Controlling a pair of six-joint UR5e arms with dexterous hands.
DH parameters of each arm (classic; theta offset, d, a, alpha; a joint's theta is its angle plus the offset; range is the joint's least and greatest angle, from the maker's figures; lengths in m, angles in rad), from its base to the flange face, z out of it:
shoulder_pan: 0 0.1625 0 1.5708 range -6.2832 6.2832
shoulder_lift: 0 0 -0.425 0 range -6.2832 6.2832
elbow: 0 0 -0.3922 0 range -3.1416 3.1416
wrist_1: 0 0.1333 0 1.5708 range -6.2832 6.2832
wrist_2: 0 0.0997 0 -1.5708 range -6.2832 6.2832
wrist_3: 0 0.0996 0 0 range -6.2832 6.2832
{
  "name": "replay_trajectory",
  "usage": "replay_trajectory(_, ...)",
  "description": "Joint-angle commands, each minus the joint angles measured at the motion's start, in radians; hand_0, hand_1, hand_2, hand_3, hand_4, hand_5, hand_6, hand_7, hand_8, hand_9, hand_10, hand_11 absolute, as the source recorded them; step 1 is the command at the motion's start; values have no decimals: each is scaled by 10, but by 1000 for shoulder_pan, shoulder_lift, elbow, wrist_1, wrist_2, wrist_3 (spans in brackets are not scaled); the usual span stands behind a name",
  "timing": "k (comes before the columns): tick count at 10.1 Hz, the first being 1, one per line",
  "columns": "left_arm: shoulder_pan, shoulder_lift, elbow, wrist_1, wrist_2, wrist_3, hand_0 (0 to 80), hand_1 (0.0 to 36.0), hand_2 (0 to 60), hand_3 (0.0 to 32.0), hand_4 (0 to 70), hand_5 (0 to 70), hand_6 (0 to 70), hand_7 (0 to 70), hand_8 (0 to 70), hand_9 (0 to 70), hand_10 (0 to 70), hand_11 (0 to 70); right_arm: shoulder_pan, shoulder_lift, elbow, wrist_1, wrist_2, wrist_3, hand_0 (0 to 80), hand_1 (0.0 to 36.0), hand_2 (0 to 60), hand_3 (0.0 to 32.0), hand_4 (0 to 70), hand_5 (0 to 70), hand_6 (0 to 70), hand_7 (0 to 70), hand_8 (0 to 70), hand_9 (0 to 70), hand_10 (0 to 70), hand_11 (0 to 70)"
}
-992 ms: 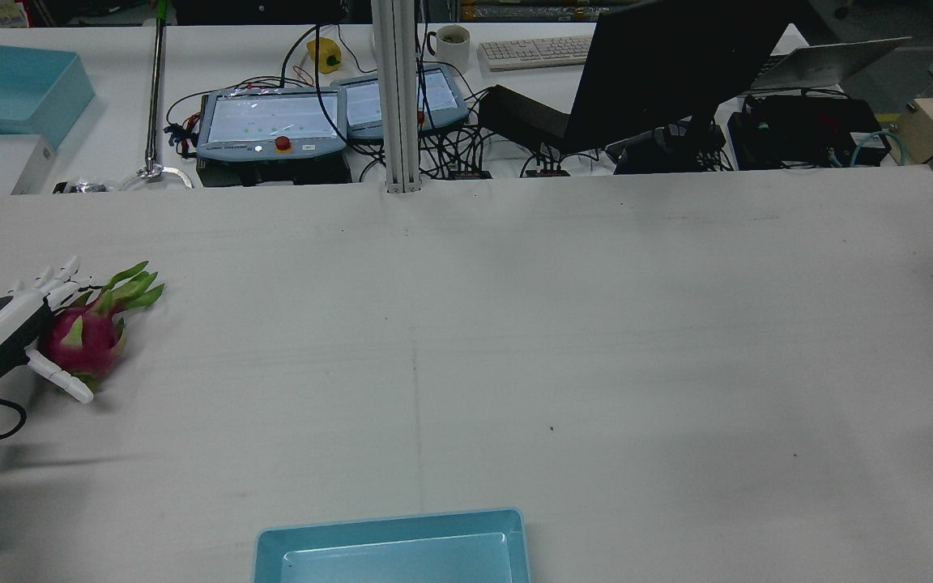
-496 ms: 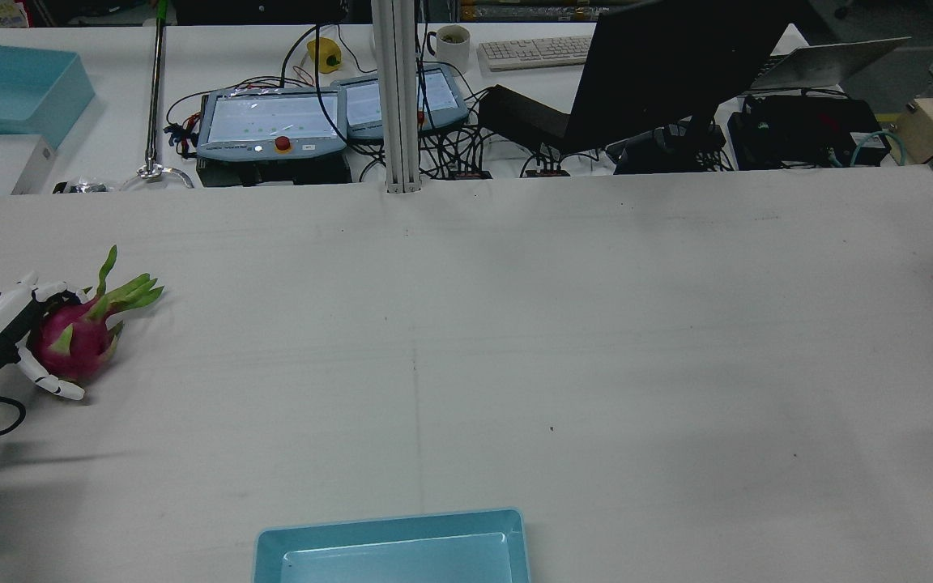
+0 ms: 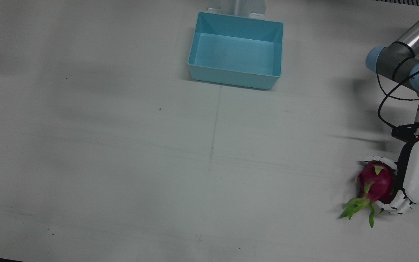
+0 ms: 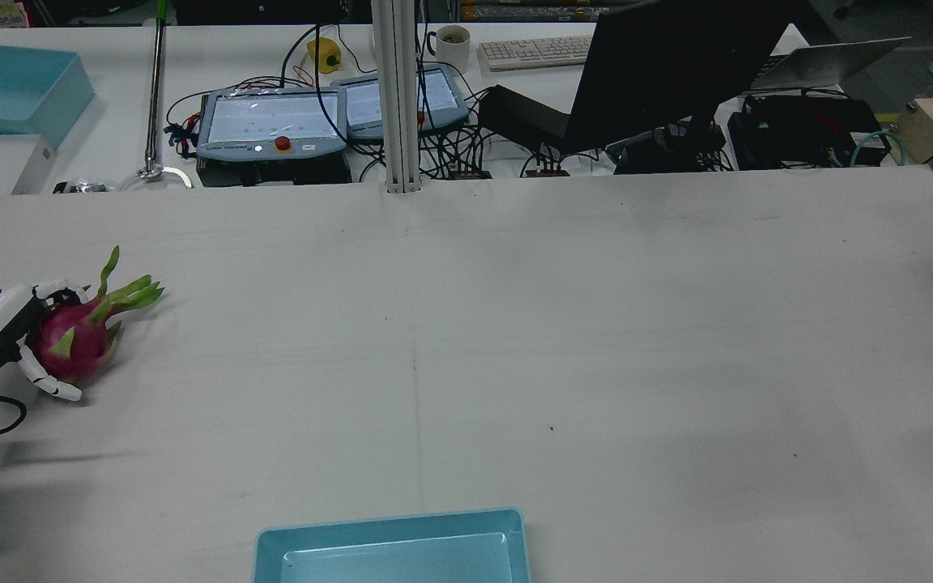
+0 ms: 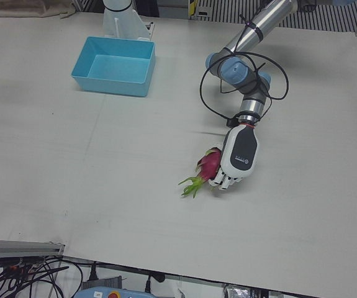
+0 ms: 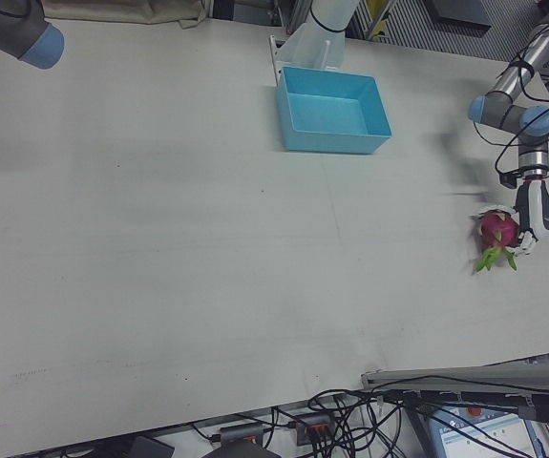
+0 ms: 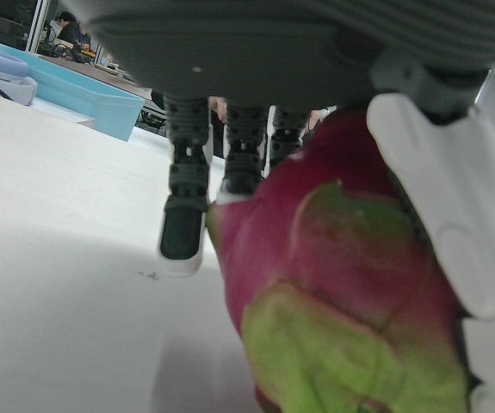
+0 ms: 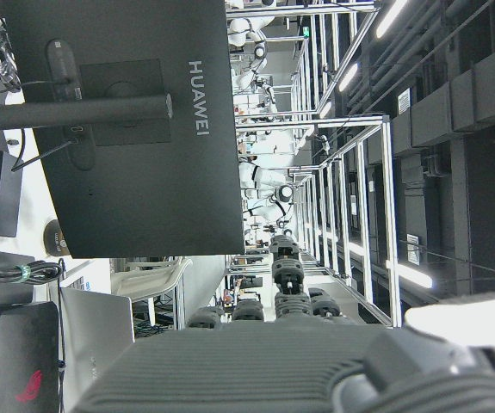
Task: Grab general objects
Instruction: 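Lift the dragon fruit with the left hand and carry it toward the tray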
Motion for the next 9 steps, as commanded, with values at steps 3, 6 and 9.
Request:
replay_trajectory(3,-18,-1,-110,78,164,-17,500,333,600,0,327,613,560,700,573,648,671,700,0,0,0,-2,0,0,0,0,0,0,0,0,0,0,0,0,0,0)
replay_trajectory(6,-69,-59,-142,76,289,-65,490,337,600,0,350,632,584,700,570,634,634,700,0,0,0,-2,0,0,0,0,0,0,0,0,0,0,0,0,0,0)
replay_trajectory(9,-234,-209,-145,91,596,-68,484,348,600,0,369,662,614,700,592,659,647,700,0,0,0,-2,0,0,0,0,0,0,0,0,0,0,0,0,0,0)
